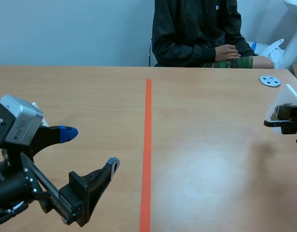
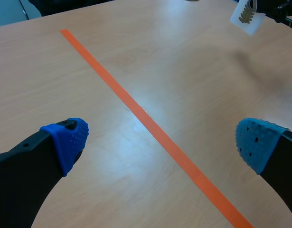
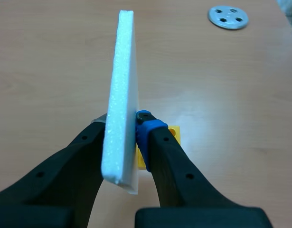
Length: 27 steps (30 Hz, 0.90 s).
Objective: Sort the leaf by its shape. The table is split by an orange tape line. A compound leaf with several leaflets goes to the left side, a simple leaf with one blade goes to the right side. Return to the home posture when a red brick is placed on the table.
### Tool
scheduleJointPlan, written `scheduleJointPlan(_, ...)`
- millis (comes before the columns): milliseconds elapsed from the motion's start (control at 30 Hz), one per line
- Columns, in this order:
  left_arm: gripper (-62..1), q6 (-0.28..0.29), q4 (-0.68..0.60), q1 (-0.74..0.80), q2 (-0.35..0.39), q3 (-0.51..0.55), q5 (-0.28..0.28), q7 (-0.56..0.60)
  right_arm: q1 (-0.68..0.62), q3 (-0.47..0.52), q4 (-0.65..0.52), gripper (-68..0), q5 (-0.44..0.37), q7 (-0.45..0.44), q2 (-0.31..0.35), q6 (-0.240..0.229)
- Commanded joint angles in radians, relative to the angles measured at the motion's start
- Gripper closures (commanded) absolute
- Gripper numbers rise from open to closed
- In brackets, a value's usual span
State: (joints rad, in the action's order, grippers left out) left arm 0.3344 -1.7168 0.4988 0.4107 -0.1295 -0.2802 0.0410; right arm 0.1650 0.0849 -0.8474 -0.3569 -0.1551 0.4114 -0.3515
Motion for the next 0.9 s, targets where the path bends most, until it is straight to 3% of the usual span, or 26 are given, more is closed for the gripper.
scheduleJointPlan(0,-62.3,0.001,-0.014,-0.003,0.006,0.008,-0.006,0.014,0.045,-0.001,0.013,-1.3,-0.011,-0.024,-0.003,0.017)
scheduleJointPlan(133,-62.3,0.001,-0.014,-0.003,0.006,0.008,-0.006,0.014,0.110,-0.014,0.118,-1.3,-0.007,-0.025,-0.024,0.046)
scheduleJointPlan(367,-62.3,0.000,-0.014,-0.018,0.006,0.008,-0.006,0.014,0.131,-0.065,0.179,-1.5,0.016,-0.029,-0.035,0.158)
scheduleJointPlan(600,-62.3,-0.002,-0.014,-0.031,0.006,0.008,-0.006,0.014,0.128,-0.068,0.179,-4.6,0.039,-0.018,-0.037,0.161)
scheduleJointPlan(867,-62.3,-0.002,-0.014,-0.031,0.006,0.008,-0.006,0.014,0.119,-0.068,0.179,-23.3,0.038,-0.005,-0.037,0.157)
